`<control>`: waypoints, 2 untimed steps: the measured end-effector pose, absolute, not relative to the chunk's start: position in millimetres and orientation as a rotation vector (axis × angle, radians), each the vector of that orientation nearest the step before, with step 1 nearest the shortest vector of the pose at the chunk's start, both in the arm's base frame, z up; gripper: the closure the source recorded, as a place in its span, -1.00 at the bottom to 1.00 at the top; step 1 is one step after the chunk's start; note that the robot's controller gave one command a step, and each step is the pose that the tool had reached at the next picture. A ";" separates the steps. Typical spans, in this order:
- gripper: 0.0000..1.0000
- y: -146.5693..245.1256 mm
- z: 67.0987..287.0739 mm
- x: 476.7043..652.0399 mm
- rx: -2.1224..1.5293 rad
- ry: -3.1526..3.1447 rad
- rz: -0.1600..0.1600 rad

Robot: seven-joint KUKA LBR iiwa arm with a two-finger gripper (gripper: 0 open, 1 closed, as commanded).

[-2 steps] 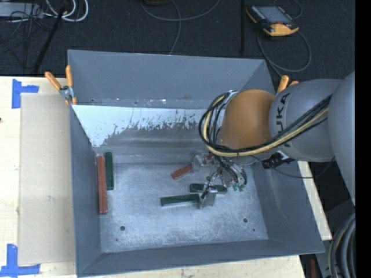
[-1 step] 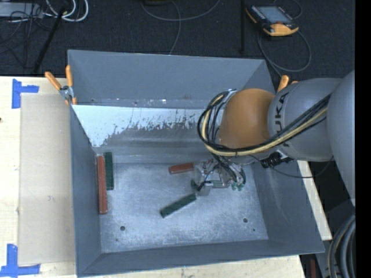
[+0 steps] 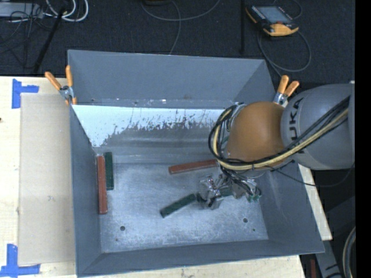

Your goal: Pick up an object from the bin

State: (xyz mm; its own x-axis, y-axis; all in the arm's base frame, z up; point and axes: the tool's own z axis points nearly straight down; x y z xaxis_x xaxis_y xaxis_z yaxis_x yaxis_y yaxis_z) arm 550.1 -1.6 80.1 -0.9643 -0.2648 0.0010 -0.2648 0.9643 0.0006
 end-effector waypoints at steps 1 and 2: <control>-1.00 -2.0 80.1 550.4 0.414 -3.114 -0.002; -1.00 30.3 68.9 536.9 0.565 -3.088 -0.003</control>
Offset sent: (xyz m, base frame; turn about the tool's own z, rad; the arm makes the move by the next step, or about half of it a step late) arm 0.0000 0.0000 0.0000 0.0000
